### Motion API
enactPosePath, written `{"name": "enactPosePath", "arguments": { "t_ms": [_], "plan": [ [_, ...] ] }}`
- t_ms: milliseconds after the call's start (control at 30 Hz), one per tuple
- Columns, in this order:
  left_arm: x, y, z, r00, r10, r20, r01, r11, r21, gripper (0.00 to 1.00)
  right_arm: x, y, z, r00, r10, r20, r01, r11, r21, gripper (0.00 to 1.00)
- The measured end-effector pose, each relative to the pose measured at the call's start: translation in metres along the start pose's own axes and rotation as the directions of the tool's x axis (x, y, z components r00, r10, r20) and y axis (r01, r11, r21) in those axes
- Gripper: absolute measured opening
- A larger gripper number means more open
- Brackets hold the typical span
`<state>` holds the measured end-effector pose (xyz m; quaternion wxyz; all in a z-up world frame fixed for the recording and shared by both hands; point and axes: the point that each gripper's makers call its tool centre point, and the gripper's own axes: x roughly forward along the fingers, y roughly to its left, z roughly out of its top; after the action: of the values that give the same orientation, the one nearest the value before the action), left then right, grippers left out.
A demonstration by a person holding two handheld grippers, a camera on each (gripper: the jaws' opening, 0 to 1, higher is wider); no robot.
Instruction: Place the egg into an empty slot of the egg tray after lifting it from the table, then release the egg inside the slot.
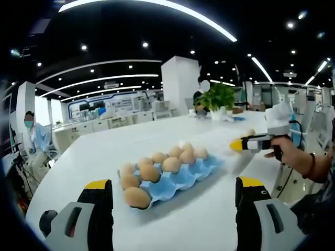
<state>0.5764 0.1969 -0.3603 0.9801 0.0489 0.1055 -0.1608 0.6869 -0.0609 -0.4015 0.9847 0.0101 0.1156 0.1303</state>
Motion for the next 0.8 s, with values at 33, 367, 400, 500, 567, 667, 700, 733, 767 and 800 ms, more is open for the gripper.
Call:
{"name": "enactPosePath", "arguments": {
  "t_ms": [33,367,400,500,567,667,700,733,767,800],
  "plan": [
    [0.001,0.0,0.0,1.0,-0.001,-0.003,0.001,1.0,-0.002,0.99,0.0,0.001,0.001,1.0,0.002,0.006,-0.002,1.0,-0.002,0.28],
    [0.0,0.001,0.002,1.0,0.0,0.003,0.0,1.0,-0.008,1.0,0.002,0.006,0.012,1.0,0.015,0.018,-0.014,1.0,-0.022,0.28],
    [0.0,0.0,0.002,1.0,-0.001,0.004,0.001,1.0,-0.009,1.0,0.002,0.007,0.012,1.0,0.015,0.019,-0.015,1.0,-0.024,0.28],
    [0.0,0.001,0.001,1.0,-0.003,0.0,0.003,1.0,-0.005,1.0,0.002,0.008,0.014,1.0,0.021,0.021,-0.021,1.0,-0.023,0.28],
    [0.001,0.0,0.001,1.0,-0.004,-0.001,0.004,1.0,-0.005,1.0,0.002,0.008,0.015,0.999,0.025,0.022,-0.025,0.999,-0.023,0.28],
    [0.002,-0.001,0.002,1.0,-0.009,0.001,0.009,1.0,-0.003,1.0,0.0,0.011,0.017,0.999,0.036,0.025,-0.035,0.999,-0.03,0.28],
    [0.002,-0.002,0.003,1.0,-0.01,0.003,0.01,1.0,-0.003,1.0,0.0,0.012,0.018,0.999,0.039,0.026,-0.039,0.999,-0.032,0.28],
    [0.002,-0.002,0.003,1.0,-0.011,0.003,0.011,1.0,-0.004,1.0,0.0,0.013,0.019,0.999,0.042,0.028,-0.041,0.999,-0.034,0.28],
    [0.002,-0.002,0.003,1.0,-0.011,0.004,0.011,1.0,-0.004,1.0,0.001,0.013,0.02,0.999,0.044,0.029,-0.043,0.998,-0.035,0.28],
    [0.002,-0.002,0.003,1.0,-0.011,0.003,0.011,1.0,-0.002,1.0,0.001,0.016,0.021,0.998,0.051,0.032,-0.05,0.998,-0.038,0.28]
  ]
}}
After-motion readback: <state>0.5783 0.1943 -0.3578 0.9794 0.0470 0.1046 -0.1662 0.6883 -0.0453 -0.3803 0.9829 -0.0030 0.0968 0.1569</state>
